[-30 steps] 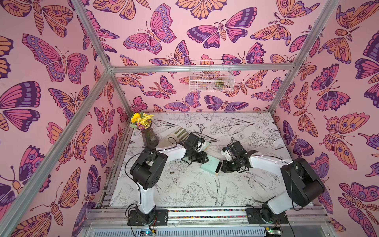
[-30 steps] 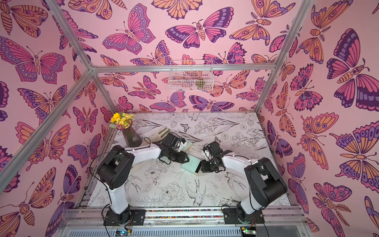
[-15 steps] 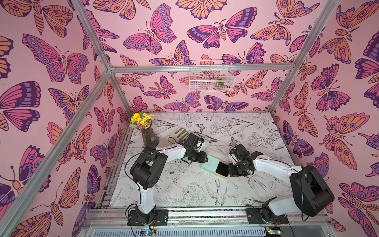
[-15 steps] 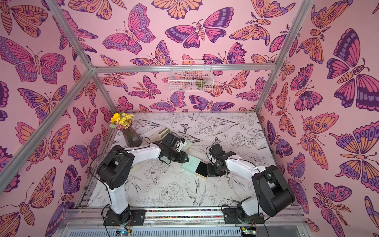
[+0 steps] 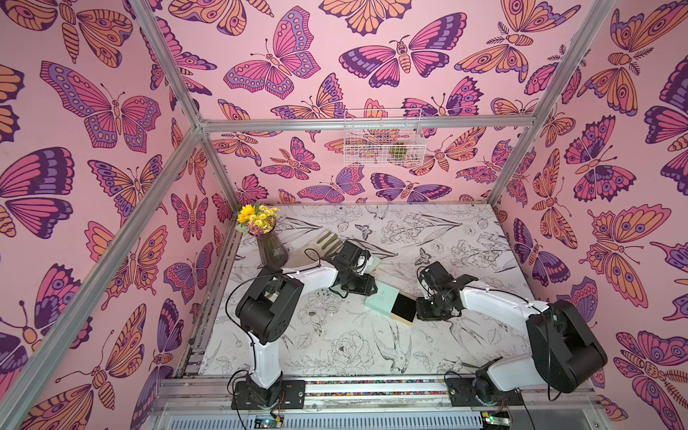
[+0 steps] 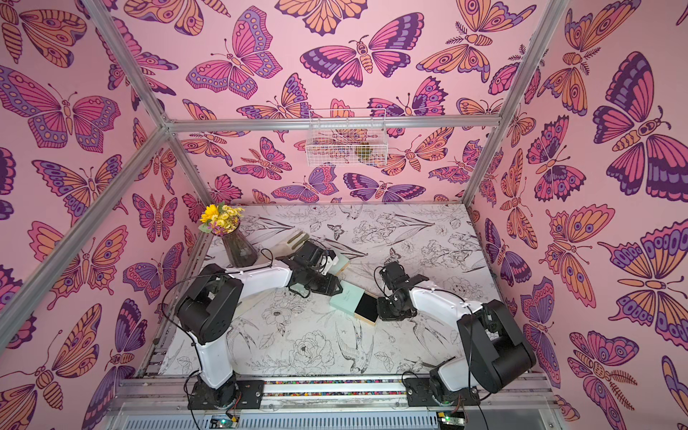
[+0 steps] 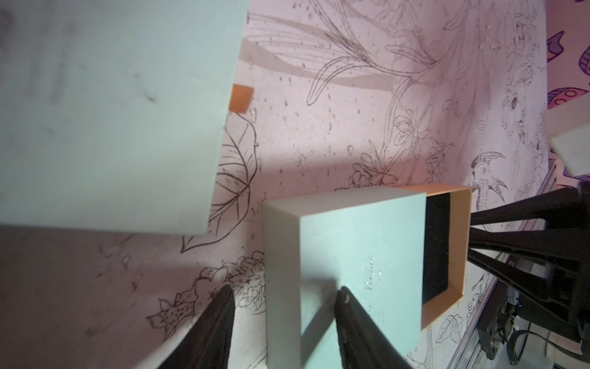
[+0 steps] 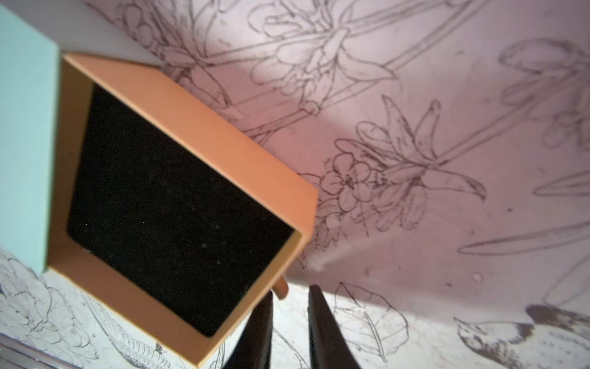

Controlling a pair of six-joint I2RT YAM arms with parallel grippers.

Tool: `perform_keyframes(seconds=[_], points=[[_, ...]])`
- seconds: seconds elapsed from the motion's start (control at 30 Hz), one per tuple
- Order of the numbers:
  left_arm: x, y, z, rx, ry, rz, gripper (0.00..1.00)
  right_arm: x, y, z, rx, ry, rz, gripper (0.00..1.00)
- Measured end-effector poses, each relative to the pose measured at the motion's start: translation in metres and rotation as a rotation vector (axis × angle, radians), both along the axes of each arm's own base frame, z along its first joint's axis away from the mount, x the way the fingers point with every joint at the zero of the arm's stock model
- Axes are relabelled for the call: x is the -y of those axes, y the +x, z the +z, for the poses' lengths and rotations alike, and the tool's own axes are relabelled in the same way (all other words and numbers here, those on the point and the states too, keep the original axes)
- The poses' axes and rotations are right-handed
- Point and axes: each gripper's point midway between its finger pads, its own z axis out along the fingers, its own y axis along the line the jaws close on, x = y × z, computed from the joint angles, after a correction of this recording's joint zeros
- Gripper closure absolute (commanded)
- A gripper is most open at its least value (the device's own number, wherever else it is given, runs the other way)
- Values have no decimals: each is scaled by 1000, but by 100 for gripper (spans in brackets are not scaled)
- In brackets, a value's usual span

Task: Place the earrings into the drawer-style jewelry box
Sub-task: Open the drawer in the jewelry box, then pick up the earring from the center of the board.

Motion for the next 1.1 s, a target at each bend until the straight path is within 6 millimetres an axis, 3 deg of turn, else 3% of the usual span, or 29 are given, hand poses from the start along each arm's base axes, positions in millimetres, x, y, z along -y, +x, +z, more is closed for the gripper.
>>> perform_keyframes(seconds=[0.17, 0.27, 0.3, 0.4, 0.5, 0.57, 0.7, 0.83, 1.0, 1.1], points=[[-10, 5, 15, 39, 53, 37, 32, 5, 5, 18, 77, -1, -6, 62], [-13, 11, 42, 104, 47, 59, 25, 8, 8, 32, 150, 12, -19, 60], [-15, 13, 55, 134, 41, 68, 21, 9, 9, 36, 173, 17, -29, 56], [-19, 15, 88, 218, 18, 91, 6, 10, 11, 41, 238, 55, -69, 19], [-24, 12, 113, 297, -1, 105, 0, 13, 9, 35, 282, 88, -128, 9], [-29, 7, 116, 322, 0, 114, 0, 16, 6, 29, 290, 92, -152, 4], [-39, -12, 105, 320, 16, 124, 0, 15, 10, 36, 354, 148, -188, 26], [-41, -42, 93, 293, 16, 117, 1, 3, 10, 55, 411, 212, -153, 41], [-38, -89, 80, 230, -54, 98, 12, -47, -7, 80, 384, 279, 61, 65], [-43, -110, 66, 169, -104, 116, 13, -76, -19, 80, 317, 288, 196, 74]])
